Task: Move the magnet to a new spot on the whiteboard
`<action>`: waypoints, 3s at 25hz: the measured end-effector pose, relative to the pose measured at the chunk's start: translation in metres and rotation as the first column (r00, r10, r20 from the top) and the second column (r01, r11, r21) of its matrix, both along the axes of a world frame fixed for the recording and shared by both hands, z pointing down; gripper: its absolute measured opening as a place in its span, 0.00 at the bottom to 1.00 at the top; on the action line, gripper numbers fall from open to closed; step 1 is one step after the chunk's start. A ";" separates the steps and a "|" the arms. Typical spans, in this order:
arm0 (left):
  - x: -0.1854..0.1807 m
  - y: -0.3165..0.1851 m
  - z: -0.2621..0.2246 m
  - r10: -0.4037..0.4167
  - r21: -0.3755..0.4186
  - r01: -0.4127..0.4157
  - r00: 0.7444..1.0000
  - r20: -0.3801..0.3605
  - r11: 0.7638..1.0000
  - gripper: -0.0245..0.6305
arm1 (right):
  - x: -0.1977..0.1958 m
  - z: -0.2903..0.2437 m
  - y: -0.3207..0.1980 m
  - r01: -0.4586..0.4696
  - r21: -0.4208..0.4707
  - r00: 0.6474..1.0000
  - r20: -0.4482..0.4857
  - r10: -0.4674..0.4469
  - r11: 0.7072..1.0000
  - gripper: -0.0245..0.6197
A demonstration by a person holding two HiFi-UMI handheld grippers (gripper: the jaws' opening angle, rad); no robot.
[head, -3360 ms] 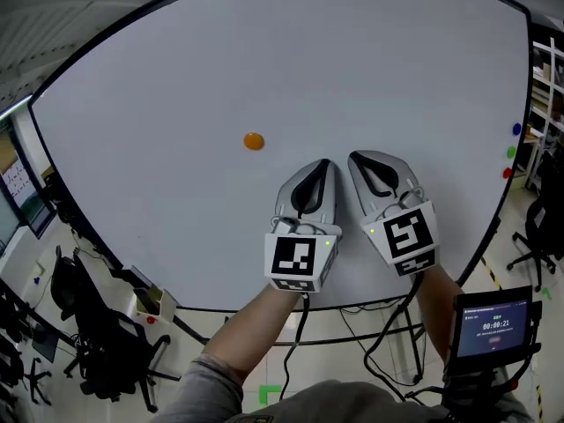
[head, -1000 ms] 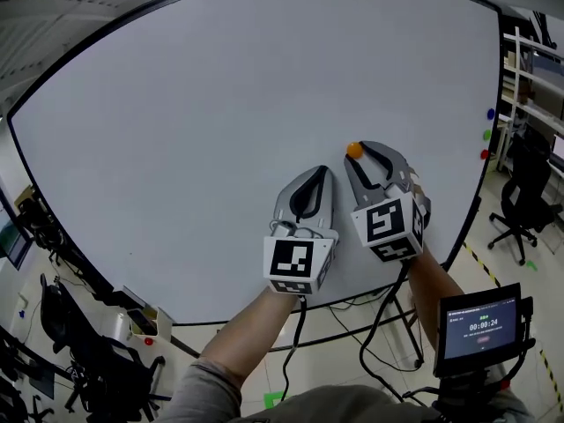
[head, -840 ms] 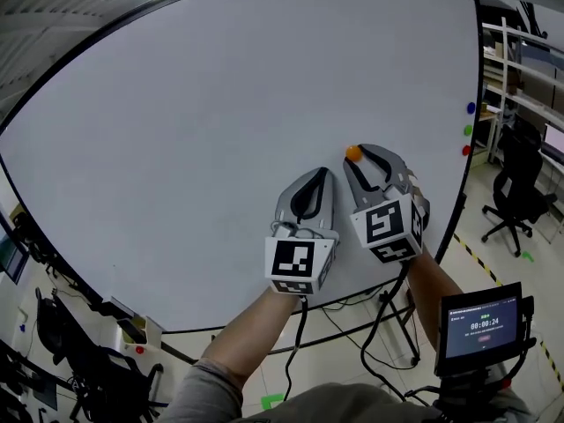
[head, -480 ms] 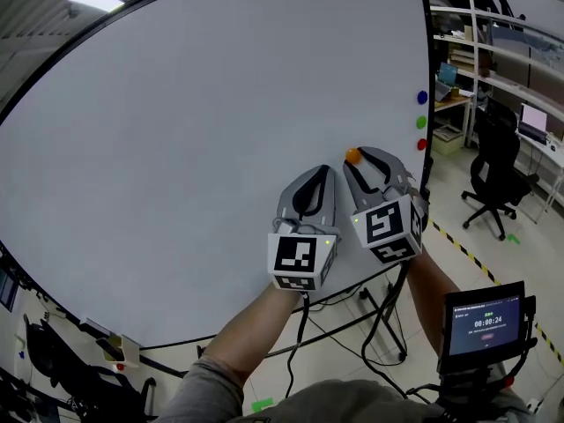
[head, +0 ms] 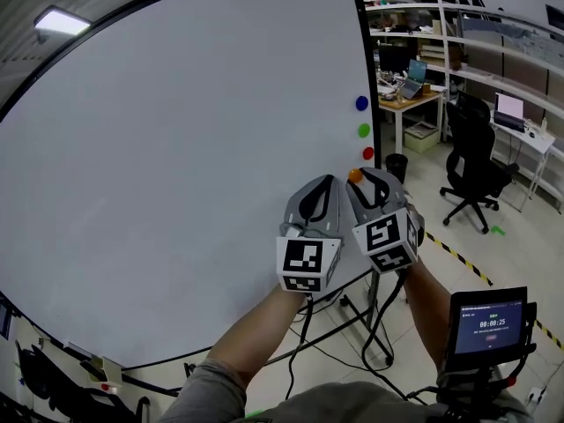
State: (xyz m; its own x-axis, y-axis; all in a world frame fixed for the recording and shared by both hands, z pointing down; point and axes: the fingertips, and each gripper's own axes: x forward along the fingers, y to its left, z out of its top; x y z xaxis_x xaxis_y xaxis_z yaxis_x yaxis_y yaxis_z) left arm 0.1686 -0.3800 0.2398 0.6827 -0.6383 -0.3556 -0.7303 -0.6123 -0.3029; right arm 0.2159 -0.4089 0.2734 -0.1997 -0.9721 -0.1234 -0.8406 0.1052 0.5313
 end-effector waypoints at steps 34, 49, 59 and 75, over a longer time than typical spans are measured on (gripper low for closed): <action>0.070 -0.038 0.035 -0.024 -0.052 0.027 0.998 0.059 0.998 0.03 | 0.058 0.038 -0.045 0.100 -0.097 0.991 0.095 -0.091 0.990 0.25; 0.019 -0.004 0.047 -0.085 -0.095 0.088 0.996 0.039 0.992 0.03 | 0.012 0.038 0.009 0.138 -0.061 0.984 0.120 -0.130 0.989 0.08; -0.081 0.048 0.048 -0.173 -0.145 0.173 0.985 0.012 0.974 0.03 | -0.089 0.031 0.067 0.235 -0.074 0.965 0.139 -0.224 0.969 0.05; -0.222 0.143 0.095 -0.278 -0.286 0.260 0.960 -0.024 0.922 0.03 | -0.231 0.071 0.163 0.395 -0.195 0.907 0.238 -0.347 0.898 0.05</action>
State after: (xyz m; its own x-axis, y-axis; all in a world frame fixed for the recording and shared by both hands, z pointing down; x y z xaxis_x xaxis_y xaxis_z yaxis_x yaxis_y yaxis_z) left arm -0.0538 -0.2371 0.3351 0.4537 -0.8739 -0.1747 -0.8911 -0.4432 -0.0973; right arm -0.0147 -0.2456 0.3447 -0.5469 -0.8368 0.0241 -0.7987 0.5302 0.2847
